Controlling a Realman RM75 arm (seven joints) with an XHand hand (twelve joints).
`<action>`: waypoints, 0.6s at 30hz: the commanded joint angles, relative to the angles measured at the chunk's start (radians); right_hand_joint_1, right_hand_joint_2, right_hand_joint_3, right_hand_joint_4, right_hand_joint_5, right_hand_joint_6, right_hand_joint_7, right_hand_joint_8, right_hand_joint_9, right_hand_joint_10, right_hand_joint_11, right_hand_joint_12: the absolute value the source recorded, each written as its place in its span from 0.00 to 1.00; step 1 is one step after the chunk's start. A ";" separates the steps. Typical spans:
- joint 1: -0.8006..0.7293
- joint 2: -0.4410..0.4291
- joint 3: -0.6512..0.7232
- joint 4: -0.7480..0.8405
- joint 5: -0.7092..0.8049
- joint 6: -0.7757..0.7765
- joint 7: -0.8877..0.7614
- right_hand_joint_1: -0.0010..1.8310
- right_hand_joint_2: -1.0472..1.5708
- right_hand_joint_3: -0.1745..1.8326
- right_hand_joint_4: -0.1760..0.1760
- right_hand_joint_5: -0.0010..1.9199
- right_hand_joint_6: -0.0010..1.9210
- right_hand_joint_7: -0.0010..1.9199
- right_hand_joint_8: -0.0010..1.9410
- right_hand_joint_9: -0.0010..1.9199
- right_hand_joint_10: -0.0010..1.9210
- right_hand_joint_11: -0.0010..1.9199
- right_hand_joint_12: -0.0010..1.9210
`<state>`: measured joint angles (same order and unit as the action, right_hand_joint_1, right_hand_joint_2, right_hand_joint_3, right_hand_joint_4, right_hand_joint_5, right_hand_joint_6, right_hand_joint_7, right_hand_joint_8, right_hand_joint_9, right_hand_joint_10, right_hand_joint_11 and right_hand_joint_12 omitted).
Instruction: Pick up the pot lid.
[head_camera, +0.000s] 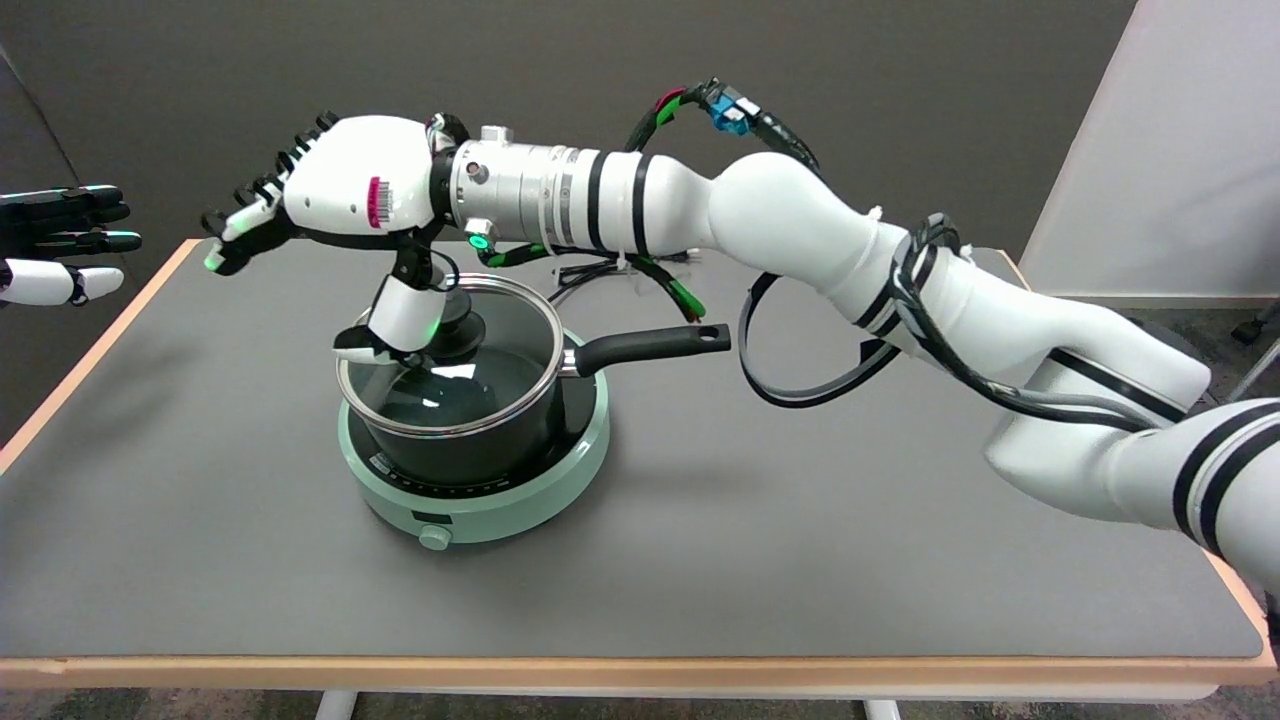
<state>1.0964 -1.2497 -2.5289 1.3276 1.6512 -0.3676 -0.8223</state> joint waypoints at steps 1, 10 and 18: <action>0.038 0.022 -0.062 -0.068 -0.018 -0.055 0.001 0.42 0.59 0.56 0.90 0.23 0.10 0.28 0.09 0.30 0.17 0.24 0.48; 0.029 0.091 -0.062 0.012 -0.131 -0.065 0.001 0.43 0.59 0.56 0.90 0.22 0.10 0.28 0.09 0.30 0.17 0.24 0.48; 0.045 0.089 -0.062 -0.024 -0.151 -0.065 0.001 0.43 0.59 0.56 0.90 0.22 0.10 0.28 0.09 0.31 0.18 0.24 0.48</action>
<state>1.1242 -1.1971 -2.5779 1.3122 1.5772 -0.4137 -0.8217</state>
